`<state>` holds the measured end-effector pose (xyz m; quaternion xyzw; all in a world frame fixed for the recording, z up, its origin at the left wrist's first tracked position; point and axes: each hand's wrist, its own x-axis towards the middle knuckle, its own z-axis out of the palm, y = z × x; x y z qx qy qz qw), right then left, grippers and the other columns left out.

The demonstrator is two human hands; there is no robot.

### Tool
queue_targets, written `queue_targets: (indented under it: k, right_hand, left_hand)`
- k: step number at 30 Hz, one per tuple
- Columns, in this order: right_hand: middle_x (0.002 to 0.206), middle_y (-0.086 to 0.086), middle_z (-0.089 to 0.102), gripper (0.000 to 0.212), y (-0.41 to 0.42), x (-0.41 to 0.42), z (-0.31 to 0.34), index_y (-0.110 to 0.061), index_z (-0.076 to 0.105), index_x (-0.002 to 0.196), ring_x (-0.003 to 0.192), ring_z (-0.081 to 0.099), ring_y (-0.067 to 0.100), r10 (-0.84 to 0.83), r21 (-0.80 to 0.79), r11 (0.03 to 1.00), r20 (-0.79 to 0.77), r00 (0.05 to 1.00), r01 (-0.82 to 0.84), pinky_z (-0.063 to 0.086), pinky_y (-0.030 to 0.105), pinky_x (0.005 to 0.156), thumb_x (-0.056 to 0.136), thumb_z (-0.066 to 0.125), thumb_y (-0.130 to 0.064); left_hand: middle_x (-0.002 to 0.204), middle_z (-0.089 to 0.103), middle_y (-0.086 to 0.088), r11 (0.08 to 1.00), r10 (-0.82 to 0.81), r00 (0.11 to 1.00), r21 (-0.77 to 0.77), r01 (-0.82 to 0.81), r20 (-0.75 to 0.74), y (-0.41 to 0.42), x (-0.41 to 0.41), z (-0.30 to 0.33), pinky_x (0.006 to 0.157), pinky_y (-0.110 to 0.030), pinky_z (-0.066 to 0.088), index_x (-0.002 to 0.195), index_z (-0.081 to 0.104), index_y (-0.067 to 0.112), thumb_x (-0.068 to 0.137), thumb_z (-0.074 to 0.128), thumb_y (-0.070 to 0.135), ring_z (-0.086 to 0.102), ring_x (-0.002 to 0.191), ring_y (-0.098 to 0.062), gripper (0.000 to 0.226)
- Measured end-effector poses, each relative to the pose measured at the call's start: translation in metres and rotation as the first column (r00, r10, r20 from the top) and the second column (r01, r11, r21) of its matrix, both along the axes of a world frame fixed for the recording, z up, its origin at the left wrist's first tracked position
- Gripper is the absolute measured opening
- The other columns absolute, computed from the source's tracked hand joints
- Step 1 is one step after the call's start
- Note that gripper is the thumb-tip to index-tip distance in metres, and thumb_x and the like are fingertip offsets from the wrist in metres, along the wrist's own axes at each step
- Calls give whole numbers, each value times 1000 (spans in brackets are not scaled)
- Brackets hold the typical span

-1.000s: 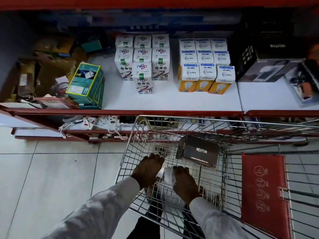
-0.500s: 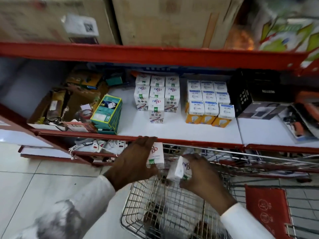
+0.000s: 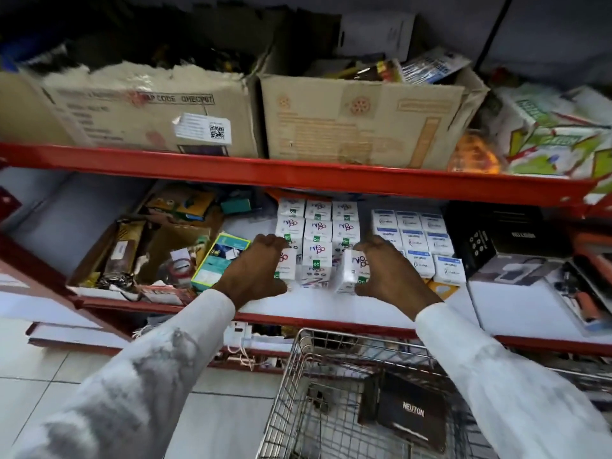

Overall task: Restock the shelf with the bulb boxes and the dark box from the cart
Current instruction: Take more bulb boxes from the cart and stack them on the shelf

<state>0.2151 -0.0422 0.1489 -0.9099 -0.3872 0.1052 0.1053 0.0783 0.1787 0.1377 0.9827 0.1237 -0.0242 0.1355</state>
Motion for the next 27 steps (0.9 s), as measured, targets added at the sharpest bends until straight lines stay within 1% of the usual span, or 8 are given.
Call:
queue_targets:
  k: [2, 4, 6, 12, 16, 19, 23, 27]
  right_hand:
    - [131, 11, 53, 83, 8, 8, -8, -12, 51, 133, 118, 48, 30, 12, -27, 1000, 26, 1000, -11, 53, 39, 89, 60, 88, -28]
    - [127, 10, 54, 81, 14, 15, -16, -13, 52, 131, 117, 45, 29, 12, -49, 999, 25, 1000, -11, 51, 38, 89, 60, 87, -27]
    - [125, 9, 55, 79, 19, 21, -23, -13, 53, 130, 118, 45, 28, 12, -71, 997, 19, 1000, -10, 50, 38, 89, 61, 87, -27]
    - [127, 12, 55, 79, 27, 30, -33, -11, 53, 130, 120, 50, 31, 22, -109, 994, 20, 1000, -19, 53, 42, 93, 62, 88, -30]
    - [127, 11, 52, 78, 30, 33, -37, -11, 54, 129, 117, 54, 31, 22, -89, 996, 10, 1000, -21, 54, 42, 93, 61, 88, -30]
    - [126, 11, 54, 76, 32, 33, -41, -10, 56, 127, 116, 55, 31, 21, -67, 998, 25, 999, -20, 53, 42, 94, 61, 87, -31]
    - [128, 11, 58, 76, 33, 33, -47, -10, 56, 132, 121, 51, 30, 41, -27, 999, 75, 996, -39, 50, 38, 98, 64, 83, -31]
    - [135, 9, 56, 82, 28, 31, -49, -11, 51, 138, 125, 51, 30, 60, -39, 998, 130, 990, -55, 48, 38, 102, 65, 84, -28]
  left_hand:
    - [135, 48, -16, 1000, -3, 999, 4, 3, -38, 4, 10, -9, 105, -44, 43, 138, 42, 7, 68, 81, 28, 41, 128, -34, 83]
    - [135, 46, -15, 1000, -8, 997, 26, 10, -75, 7, 19, -18, 101, -49, 45, 135, 44, 6, 68, 80, 28, 40, 128, -34, 79]
    - [132, 47, -15, 999, 1, 995, 51, 4, -101, 9, 25, -26, 98, -49, 48, 131, 48, 6, 67, 79, 29, 41, 125, -34, 75]
    - [125, 52, -14, 998, 23, 998, 64, -19, -61, 11, 40, -38, 88, -45, 53, 127, 50, 7, 65, 78, 33, 45, 118, -32, 73]
    - [125, 52, -14, 998, 23, 998, 66, -19, -53, 10, 45, -40, 86, -44, 53, 128, 50, 6, 65, 78, 31, 44, 118, -33, 73]
    - [128, 50, -13, 998, 27, 998, 65, -24, -54, 8, 46, -41, 87, -43, 51, 131, 50, 7, 67, 75, 28, 43, 120, -32, 72]
    - [136, 47, -13, 998, 51, 998, 43, -49, -46, 4, 43, -39, 91, -44, 51, 134, 49, 7, 72, 73, 23, 42, 124, -33, 68]
    - [146, 43, -11, 994, 33, 997, 106, -26, -67, 0, 39, -34, 98, -46, 47, 139, 44, 8, 77, 67, 22, 40, 128, -34, 67]
